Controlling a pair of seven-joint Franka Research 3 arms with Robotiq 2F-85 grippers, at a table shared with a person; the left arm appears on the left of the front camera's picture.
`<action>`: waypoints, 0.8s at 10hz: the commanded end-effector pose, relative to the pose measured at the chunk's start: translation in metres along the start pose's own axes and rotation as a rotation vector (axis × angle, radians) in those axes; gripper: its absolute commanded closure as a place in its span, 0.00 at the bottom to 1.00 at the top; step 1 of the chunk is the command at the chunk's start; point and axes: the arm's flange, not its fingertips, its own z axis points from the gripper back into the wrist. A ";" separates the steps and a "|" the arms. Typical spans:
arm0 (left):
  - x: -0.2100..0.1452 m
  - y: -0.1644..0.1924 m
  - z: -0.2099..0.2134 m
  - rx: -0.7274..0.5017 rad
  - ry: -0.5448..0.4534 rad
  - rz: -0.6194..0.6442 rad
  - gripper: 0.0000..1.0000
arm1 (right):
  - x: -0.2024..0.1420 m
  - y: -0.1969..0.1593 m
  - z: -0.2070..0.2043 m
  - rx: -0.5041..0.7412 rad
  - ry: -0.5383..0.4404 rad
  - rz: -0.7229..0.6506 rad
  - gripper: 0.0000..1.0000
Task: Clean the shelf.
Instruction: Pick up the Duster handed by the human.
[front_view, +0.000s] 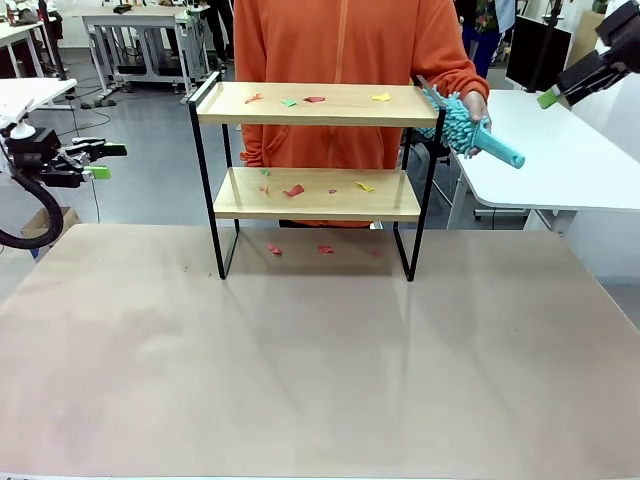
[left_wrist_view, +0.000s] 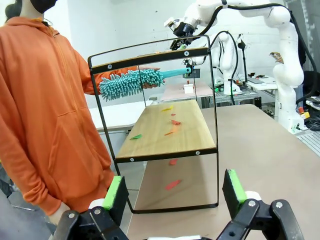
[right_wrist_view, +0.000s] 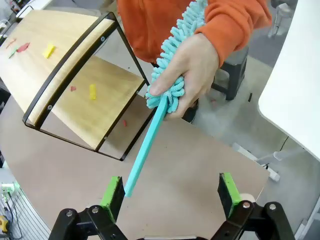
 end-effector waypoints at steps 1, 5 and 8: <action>0.002 -0.003 -0.001 -0.006 0.019 -0.011 0.00 | 0.007 -0.001 -0.004 0.002 -0.003 0.039 0.00; 0.002 -0.003 -0.001 -0.006 0.019 -0.011 0.00 | 0.001 0.025 0.000 -0.055 0.007 -0.009 0.00; 0.002 -0.003 -0.001 -0.006 0.019 -0.011 0.00 | 0.014 0.071 0.003 -0.113 0.081 -0.093 0.00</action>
